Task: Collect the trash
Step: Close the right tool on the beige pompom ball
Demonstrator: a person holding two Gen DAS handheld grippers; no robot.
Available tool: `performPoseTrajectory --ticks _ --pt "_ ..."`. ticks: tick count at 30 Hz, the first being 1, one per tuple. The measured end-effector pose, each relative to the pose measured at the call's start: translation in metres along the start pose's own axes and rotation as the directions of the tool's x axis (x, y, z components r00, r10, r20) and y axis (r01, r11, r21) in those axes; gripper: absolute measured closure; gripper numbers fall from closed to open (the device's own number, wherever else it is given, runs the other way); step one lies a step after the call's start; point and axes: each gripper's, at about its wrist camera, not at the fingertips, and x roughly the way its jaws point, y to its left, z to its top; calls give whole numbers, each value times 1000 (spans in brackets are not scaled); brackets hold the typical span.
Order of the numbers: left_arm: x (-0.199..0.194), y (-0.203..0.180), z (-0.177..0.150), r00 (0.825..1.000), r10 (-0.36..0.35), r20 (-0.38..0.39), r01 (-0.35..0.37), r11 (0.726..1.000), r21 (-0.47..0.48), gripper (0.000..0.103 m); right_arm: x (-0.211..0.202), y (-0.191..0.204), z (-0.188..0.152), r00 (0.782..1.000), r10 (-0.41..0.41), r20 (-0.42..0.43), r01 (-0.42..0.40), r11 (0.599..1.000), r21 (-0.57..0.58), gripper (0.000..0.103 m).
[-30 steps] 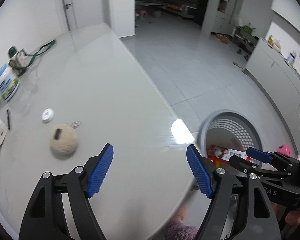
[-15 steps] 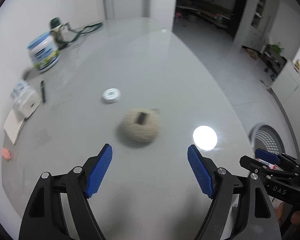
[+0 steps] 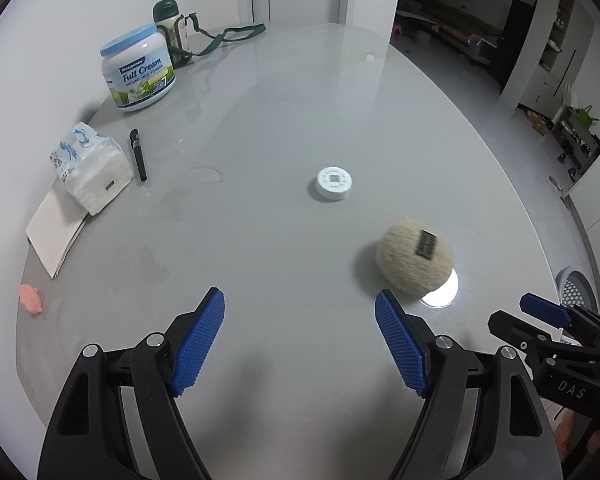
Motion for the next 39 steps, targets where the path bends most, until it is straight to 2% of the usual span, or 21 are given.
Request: performPoseTrajectory --ticks 3,8,15,25,31,32,34,39 --pt "7 8 7 1000 -8 0 8 1000 6 27 9 12 8 1000 -4 4 4 1000 -18 32" --pt "17 16 19 1000 -20 -7 21 999 25 27 24 28 24 1000 -10 1 10 999 -46 30" --pt "37 27 35 999 -32 -21 33 999 40 26 47 42 38 999 -40 -19 39 996 -76 30" --pt "55 38 39 998 -35 -43 37 998 46 25 89 45 48 994 -97 -53 92 992 -88 30" --pt "63 39 41 998 -41 -58 44 998 46 25 94 46 52 994 -98 -37 94 991 -99 31" --pt "64 38 42 997 -43 -59 46 998 46 25 92 45 51 995 -99 -32 95 990 -108 35" --pt "68 36 43 997 -49 -63 52 997 49 25 90 44 50 995 -93 -29 90 990 -108 37" --pt "74 21 46 995 -69 -72 74 995 64 25 74 28 53 996 -84 -4 84 996 -37 39"
